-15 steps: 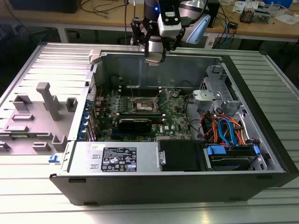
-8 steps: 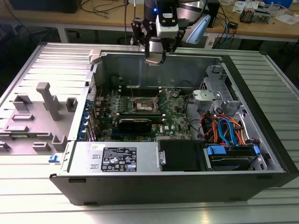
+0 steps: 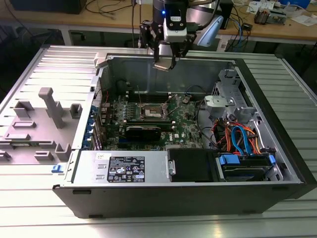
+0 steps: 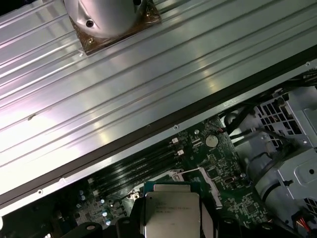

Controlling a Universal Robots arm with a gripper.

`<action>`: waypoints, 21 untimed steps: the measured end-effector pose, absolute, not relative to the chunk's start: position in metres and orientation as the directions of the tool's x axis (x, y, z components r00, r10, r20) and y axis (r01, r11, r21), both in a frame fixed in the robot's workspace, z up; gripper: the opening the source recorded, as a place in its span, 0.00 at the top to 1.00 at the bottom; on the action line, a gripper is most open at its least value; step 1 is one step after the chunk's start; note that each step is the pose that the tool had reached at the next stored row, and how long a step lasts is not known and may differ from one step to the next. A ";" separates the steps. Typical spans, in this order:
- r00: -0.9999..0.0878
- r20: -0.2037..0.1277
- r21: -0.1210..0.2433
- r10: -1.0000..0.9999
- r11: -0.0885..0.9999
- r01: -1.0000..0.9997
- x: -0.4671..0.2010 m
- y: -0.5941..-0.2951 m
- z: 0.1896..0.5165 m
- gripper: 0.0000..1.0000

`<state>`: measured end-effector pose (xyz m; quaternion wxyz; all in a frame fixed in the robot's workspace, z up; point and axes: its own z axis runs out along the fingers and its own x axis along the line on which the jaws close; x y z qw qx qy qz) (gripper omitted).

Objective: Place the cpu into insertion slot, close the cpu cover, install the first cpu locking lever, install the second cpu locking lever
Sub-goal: 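Place the cpu into insertion slot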

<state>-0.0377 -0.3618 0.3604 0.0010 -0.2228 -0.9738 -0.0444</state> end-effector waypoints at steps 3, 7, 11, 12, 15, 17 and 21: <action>-0.900 0.022 0.086 0.436 0.896 0.436 -0.038 -0.364 0.359 0.46; -0.895 0.023 0.085 0.445 0.891 0.446 -0.038 -0.366 0.357 0.46; -0.871 0.028 0.082 0.490 0.867 0.491 -0.038 -0.366 0.355 0.46; -0.863 0.029 0.082 0.504 0.860 0.504 -0.038 -0.366 0.354 0.46; -0.845 0.032 0.080 0.534 0.841 0.535 -0.038 -0.366 0.353 0.46; -0.834 0.034 0.079 0.551 0.830 0.552 -0.038 -0.366 0.353 0.46; -0.807 0.037 0.077 0.589 0.804 0.590 -0.038 -0.366 0.351 0.46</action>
